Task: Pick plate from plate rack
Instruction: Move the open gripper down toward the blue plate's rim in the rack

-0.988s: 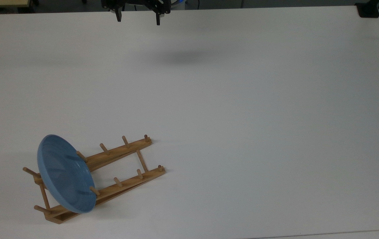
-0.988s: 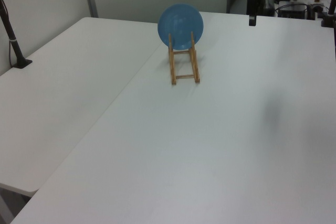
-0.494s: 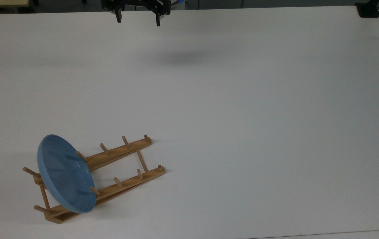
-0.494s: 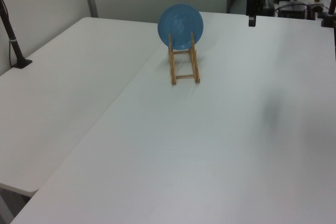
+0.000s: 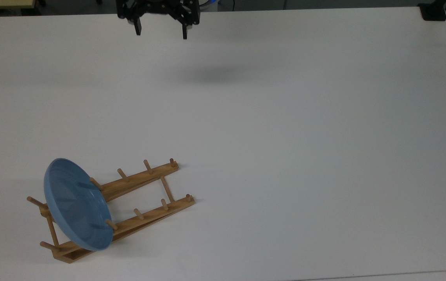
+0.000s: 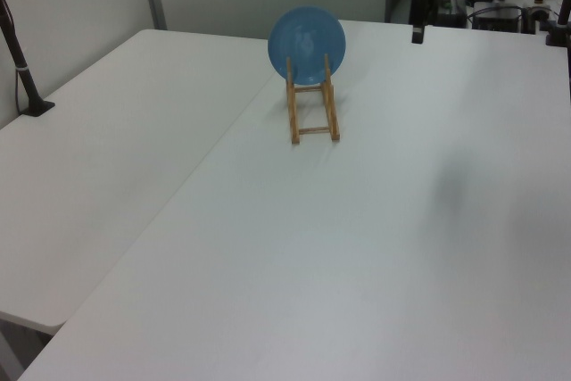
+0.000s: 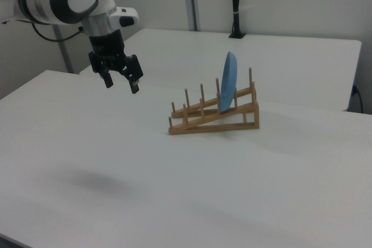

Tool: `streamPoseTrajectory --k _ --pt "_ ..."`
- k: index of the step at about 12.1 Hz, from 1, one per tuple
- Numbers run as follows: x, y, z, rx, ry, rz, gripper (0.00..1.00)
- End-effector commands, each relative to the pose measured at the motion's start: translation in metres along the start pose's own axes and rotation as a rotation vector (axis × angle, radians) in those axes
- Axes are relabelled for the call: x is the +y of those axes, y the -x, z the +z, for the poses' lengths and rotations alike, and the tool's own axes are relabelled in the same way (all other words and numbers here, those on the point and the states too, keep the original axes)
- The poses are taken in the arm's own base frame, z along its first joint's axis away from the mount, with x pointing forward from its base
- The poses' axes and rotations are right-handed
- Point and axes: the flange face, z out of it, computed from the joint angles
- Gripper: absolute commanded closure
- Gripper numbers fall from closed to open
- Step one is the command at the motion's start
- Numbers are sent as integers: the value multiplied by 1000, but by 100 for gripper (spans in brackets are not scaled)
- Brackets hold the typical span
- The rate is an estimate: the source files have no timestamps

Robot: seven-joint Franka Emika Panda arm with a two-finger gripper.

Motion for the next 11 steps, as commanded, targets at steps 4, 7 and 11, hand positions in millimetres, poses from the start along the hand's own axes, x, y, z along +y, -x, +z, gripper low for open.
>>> streamPoseTrajectory --k 4,7,11 --pt "23 -32 5 76 11 -149 0" --pt "38 -58 3 232 91 -159 0" --pt "55 -86 10 355 162 -156 5"
